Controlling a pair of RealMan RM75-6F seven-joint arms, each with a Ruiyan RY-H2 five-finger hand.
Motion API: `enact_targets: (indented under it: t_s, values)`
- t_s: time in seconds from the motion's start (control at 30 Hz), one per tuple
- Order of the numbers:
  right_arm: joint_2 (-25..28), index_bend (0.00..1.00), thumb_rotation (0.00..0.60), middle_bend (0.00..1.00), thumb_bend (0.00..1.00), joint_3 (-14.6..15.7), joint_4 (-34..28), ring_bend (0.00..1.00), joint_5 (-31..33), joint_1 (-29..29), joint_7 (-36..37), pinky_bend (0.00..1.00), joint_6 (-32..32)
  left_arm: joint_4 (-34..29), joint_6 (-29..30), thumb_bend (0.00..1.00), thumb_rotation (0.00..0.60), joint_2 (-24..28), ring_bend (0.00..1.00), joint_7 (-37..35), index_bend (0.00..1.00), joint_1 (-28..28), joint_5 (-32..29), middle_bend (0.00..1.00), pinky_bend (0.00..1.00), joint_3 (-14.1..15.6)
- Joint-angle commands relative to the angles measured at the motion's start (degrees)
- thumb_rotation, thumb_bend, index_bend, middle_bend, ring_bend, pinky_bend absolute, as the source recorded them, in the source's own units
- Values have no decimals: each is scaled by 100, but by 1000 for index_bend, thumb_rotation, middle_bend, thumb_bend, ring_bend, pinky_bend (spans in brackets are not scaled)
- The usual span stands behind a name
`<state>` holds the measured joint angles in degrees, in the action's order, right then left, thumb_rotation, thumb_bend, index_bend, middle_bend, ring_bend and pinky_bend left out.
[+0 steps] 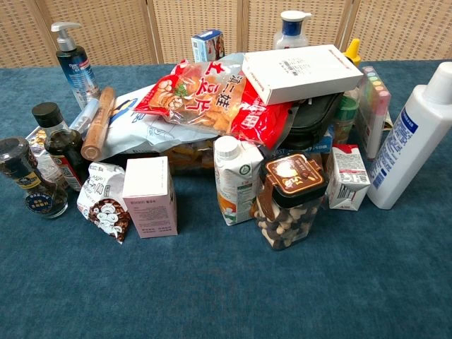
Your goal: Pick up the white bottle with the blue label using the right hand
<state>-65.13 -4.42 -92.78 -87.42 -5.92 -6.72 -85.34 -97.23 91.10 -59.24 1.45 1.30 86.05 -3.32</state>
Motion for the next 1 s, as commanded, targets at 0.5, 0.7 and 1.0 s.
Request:
enact_targets:
  t_s: [0.5, 0.7, 1.0]
  values:
    - [-129, 0, 499, 0, 0, 169, 887, 0, -341, -410, 3742, 0, 623, -182, 85, 0, 600, 134, 0, -267, 0, 5, 217, 0, 0, -1]
    - [-485, 0, 502, 0, 0, 209, 1434, 0, -541, -701, 4914, 0, 820, -187, -23, 0, 600, 115, 0, -206, 0, 71, 184, 0, 0, -20]
    - [-990, 0, 500, 0, 0, 82, 1668, 0, -360, -1046, 5145, 0, 1153, -130, -160, 0, 600, 80, 0, -170, 0, 129, 70, 0, 0, -40]
